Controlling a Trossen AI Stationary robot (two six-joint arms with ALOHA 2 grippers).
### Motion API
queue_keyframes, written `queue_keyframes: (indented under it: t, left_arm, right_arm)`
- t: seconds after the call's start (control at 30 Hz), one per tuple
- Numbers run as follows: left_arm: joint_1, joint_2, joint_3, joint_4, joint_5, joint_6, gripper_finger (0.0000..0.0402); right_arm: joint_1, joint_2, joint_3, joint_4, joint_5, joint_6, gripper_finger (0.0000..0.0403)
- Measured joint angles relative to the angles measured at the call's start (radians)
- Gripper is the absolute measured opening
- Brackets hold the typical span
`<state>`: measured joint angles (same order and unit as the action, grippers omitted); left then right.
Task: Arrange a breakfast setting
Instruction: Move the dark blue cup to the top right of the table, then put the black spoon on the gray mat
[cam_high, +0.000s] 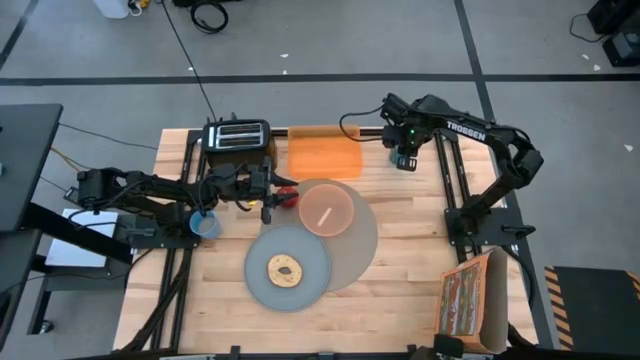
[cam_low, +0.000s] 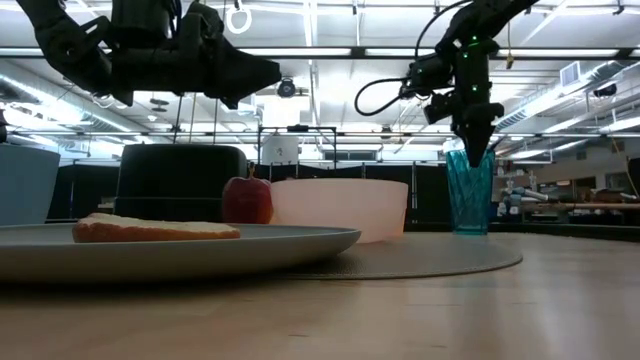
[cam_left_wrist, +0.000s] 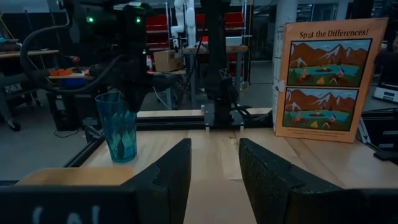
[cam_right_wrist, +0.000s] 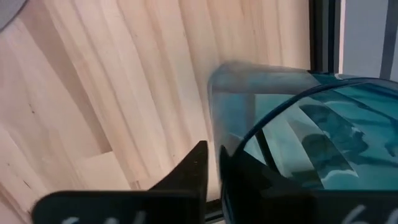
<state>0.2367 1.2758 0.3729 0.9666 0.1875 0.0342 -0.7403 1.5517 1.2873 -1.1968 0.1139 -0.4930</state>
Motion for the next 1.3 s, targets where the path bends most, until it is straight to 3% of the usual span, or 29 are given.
queue_keyframes:
  t: [0.33,0.63,0.83,1.1,1.3]
  left_arm:
    - [0.0,0.0,0.0,0.002,0.0,0.002,0.0142]
    - [0.0,0.0,0.0,0.001,0.0,0.011,0.0142]
    - [0.0,0.0,0.0,-0.016,0.0,0.011,0.0142]
    - [0.0,0.0,0.0,-0.008,0.0,0.014,0.0142]
    - [0.0,0.0,0.0,-0.001,0.0,0.003,0.0142]
  right_arm:
    - [0.013,0.0,0.028,-0.016,0.037,0.078,0.0157]
    - [0.052,-0.021,0.172,-0.101,0.049,0.228,0.0185]
    - [0.064,-0.231,0.111,-0.068,0.057,0.576,0.0174]
    - [0.119,-0.607,-0.172,0.195,0.252,1.211,0.0158]
    - [0.087,-0.703,-0.392,0.344,0.283,1.421,0.0168]
